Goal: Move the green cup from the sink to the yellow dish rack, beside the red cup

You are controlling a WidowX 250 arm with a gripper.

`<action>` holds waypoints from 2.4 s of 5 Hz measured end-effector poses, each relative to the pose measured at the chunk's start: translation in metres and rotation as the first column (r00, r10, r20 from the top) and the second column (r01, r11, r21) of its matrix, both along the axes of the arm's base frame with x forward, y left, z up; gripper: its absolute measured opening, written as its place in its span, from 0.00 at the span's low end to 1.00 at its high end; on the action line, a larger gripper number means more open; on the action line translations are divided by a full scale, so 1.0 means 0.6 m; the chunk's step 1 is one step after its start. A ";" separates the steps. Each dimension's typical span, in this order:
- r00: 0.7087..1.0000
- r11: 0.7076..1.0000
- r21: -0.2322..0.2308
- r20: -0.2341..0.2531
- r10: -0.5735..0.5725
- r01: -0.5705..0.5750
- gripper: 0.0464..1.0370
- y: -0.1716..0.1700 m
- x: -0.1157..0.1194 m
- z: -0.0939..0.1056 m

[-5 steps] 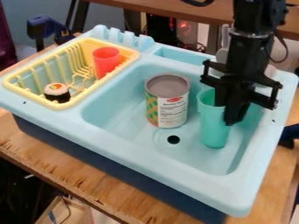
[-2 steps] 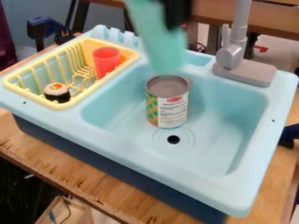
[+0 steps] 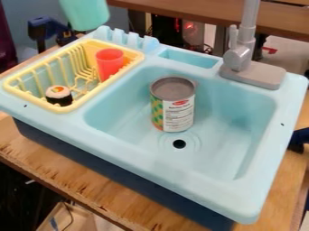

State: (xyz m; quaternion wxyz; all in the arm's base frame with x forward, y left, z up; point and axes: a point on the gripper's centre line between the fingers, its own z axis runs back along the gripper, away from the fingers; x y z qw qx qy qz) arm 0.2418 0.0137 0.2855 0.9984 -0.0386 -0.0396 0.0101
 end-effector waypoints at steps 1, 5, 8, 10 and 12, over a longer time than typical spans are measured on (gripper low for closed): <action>0.991 0.992 0.005 -0.041 0.126 -0.126 0.05 0.082 0.043 -0.031; 0.966 0.968 0.067 -0.077 0.246 -0.241 0.05 0.189 0.174 -0.144; 0.972 0.978 0.035 -0.115 0.207 -0.204 0.05 0.180 0.206 -0.189; 0.969 0.981 0.029 -0.151 0.196 -0.194 0.05 0.173 0.210 -0.212; 0.969 0.983 0.002 -0.168 0.181 -0.184 0.26 0.170 0.210 -0.222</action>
